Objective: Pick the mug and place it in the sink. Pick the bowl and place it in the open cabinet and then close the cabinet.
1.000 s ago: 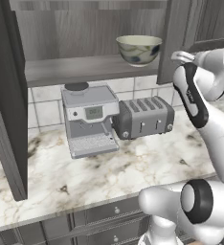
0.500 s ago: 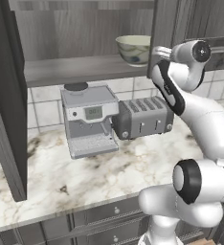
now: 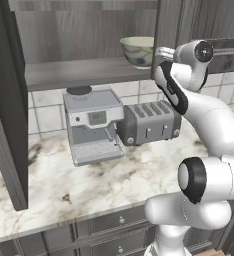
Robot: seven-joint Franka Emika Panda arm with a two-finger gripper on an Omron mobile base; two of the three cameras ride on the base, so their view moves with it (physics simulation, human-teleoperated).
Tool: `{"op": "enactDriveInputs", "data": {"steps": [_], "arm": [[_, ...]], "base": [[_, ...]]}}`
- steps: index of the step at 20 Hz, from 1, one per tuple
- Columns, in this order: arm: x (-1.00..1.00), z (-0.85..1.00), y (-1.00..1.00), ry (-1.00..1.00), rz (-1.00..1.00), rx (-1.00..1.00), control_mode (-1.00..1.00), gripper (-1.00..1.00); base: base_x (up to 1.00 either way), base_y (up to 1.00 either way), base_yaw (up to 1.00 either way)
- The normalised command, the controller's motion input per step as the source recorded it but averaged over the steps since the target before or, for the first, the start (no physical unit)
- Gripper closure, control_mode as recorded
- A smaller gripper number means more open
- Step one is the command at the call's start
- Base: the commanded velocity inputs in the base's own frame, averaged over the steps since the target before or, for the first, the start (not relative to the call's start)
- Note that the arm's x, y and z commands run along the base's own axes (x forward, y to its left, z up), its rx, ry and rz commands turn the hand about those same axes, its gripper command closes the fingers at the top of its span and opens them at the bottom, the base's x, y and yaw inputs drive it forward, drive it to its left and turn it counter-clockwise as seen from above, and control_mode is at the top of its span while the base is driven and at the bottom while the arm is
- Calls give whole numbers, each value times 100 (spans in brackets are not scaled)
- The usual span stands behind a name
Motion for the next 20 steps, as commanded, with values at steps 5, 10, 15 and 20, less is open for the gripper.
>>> {"op": "enactDriveInputs", "data": {"steps": [5,10,15,20], "arm": [[49,-17,43,0,0,0,-100,-100],[23,-14,85,0,0,0,-100,-100],[0,0,100,0,0,0,-100,-100],[-23,40,36,-7,0,0,-100,-100]], "base": [[0,0,0],[0,0,0],[0,0,0],[0,0,0]]}}
